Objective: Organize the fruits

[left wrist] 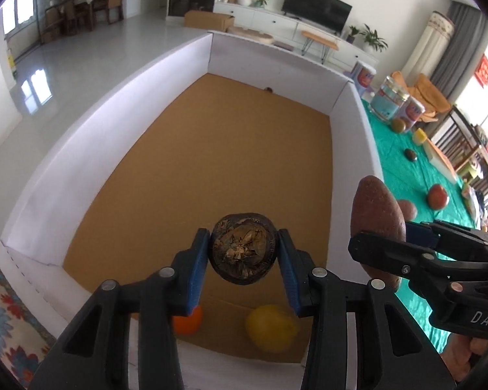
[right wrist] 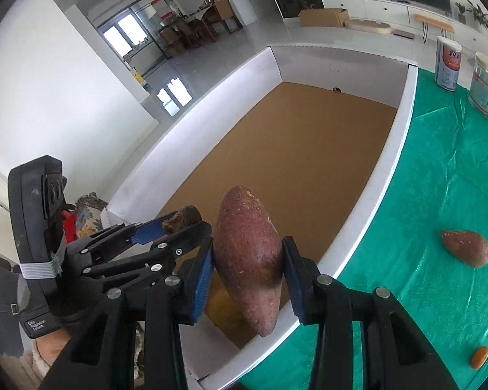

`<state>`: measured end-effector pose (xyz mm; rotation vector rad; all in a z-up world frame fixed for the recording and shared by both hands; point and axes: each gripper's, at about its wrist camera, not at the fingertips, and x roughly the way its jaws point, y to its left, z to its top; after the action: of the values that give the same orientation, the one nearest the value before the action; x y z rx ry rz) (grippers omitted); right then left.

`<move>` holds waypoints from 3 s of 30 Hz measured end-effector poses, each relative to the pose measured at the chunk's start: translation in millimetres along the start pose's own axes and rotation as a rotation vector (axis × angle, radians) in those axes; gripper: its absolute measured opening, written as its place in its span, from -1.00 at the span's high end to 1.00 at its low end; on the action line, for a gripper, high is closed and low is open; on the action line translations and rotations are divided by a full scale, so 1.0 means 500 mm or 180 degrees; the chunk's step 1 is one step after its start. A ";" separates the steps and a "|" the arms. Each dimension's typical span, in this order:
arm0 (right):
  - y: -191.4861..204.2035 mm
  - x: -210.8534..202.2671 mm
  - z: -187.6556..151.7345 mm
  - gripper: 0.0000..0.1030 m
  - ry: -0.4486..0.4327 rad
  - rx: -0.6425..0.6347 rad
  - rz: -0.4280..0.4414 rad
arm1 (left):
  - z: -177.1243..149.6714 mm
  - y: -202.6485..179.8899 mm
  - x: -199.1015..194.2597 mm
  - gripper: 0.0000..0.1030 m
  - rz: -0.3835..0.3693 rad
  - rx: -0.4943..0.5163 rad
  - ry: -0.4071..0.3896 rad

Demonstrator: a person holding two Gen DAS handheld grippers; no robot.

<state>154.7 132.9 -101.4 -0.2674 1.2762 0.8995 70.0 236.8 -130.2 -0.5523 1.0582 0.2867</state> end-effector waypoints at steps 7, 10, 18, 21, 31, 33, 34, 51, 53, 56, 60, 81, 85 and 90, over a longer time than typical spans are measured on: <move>-0.042 -0.051 0.004 0.17 -0.0340 0.0127 0.0057 | -0.006 -0.026 -0.027 -0.31 0.0023 0.0070 -0.0205; -0.061 -0.136 -0.008 0.17 -0.0619 0.0078 -0.0052 | 0.000 -0.068 -0.059 -0.48 -0.0100 0.0175 -0.0398; -0.191 -0.329 -0.177 -0.40 -0.1144 0.0374 -0.0903 | -0.068 -0.290 -0.106 -0.68 -0.0908 0.0818 -0.0534; -0.278 -0.346 -0.282 -0.46 -0.1169 0.0848 -0.1260 | -0.117 -0.381 -0.055 -0.68 -0.1056 0.1059 -0.0375; -0.463 -0.299 -0.533 -0.46 -0.0868 0.2385 -0.1632 | -0.196 -0.527 0.143 -0.68 -0.0697 0.1481 -0.0331; -0.454 -0.288 -0.538 -0.47 -0.0928 0.2299 -0.1732 | -0.197 -0.528 0.163 -0.68 -0.0659 0.1501 -0.0323; -0.444 -0.282 -0.542 -0.48 -0.0931 0.2229 -0.1821 | -0.200 -0.529 0.171 -0.68 -0.0641 0.1507 -0.0310; -0.465 -0.284 -0.557 -0.57 -0.1150 0.2365 -0.1705 | -0.201 -0.521 0.203 -0.74 -0.0595 0.1441 -0.0116; -0.468 -0.289 -0.563 -0.57 -0.1204 0.2411 -0.1639 | -0.200 -0.520 0.203 -0.76 -0.0607 0.1440 -0.0112; -0.468 -0.306 -0.578 -0.57 -0.1348 0.2520 -0.1581 | -0.202 -0.528 0.205 -0.78 -0.0568 0.1485 -0.0103; -0.424 -0.361 -0.591 -0.57 -0.1710 0.2438 -0.1629 | -0.203 -0.530 0.205 -0.79 -0.0559 0.1504 -0.0097; -0.593 -0.538 -0.726 -0.68 -0.1831 0.2309 -0.2638 | -0.207 -0.541 0.211 -0.86 -0.0414 0.1618 -0.0093; -0.635 -0.515 -0.720 -0.68 -0.1879 0.2392 -0.2599 | -0.209 -0.544 0.211 -0.87 -0.0386 0.1630 -0.0099; -0.662 -0.519 -0.668 -0.68 -0.2023 0.2309 -0.2477 | -0.210 -0.546 0.212 -0.92 -0.0313 0.1634 -0.0109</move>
<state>147.9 -403.2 -69.4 0.1069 0.7192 -0.1764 172.1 -52.2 -183.5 -0.1352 1.0191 -0.0657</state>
